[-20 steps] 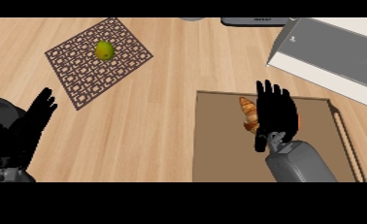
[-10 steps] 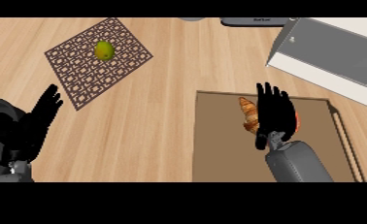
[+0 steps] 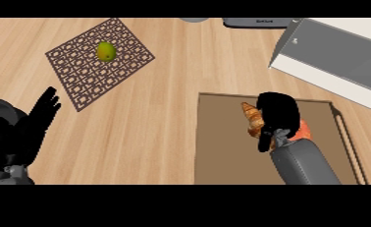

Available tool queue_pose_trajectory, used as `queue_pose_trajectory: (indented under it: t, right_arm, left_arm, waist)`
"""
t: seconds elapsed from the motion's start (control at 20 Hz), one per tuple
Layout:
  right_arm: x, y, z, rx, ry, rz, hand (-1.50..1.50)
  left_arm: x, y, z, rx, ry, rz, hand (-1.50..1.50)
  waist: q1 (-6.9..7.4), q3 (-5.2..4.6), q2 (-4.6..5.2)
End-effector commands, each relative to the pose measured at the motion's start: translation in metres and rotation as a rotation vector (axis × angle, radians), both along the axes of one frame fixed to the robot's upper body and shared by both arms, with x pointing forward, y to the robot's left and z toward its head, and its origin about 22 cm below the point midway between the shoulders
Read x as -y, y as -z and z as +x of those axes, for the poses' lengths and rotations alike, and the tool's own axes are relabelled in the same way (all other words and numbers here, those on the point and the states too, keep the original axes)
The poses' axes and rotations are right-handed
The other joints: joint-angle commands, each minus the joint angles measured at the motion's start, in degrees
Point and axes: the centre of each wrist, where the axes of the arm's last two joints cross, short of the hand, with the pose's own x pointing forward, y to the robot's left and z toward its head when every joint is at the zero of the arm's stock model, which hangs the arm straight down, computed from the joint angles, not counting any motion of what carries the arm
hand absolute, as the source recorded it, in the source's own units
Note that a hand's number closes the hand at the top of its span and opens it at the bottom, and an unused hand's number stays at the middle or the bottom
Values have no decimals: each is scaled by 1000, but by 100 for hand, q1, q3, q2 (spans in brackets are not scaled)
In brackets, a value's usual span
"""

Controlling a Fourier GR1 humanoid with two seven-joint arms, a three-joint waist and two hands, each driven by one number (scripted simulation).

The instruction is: Pick the croissant from the tray and place it in the tiered shelf

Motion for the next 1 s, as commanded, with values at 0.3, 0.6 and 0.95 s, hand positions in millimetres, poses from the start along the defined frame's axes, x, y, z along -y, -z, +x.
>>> queue_pose_trajectory:
  t: [0.3,0.6,0.95]
  right_arm:
    - [-1,-20,-24,152,-60,-64,150]
    - [15,-64,-23,286,-73,32,150]
    - [85,-123,-22,408,-69,228,150]
  left_arm:
    - [8,-20,-9,17,-29,14,0]
    - [5,-10,-2,-18,-5,6,0]
    - [-8,-15,0,12,-26,18,0]
  waist:
    - [-32,46,36]
    - [-46,47,41]
    - [-86,47,35]
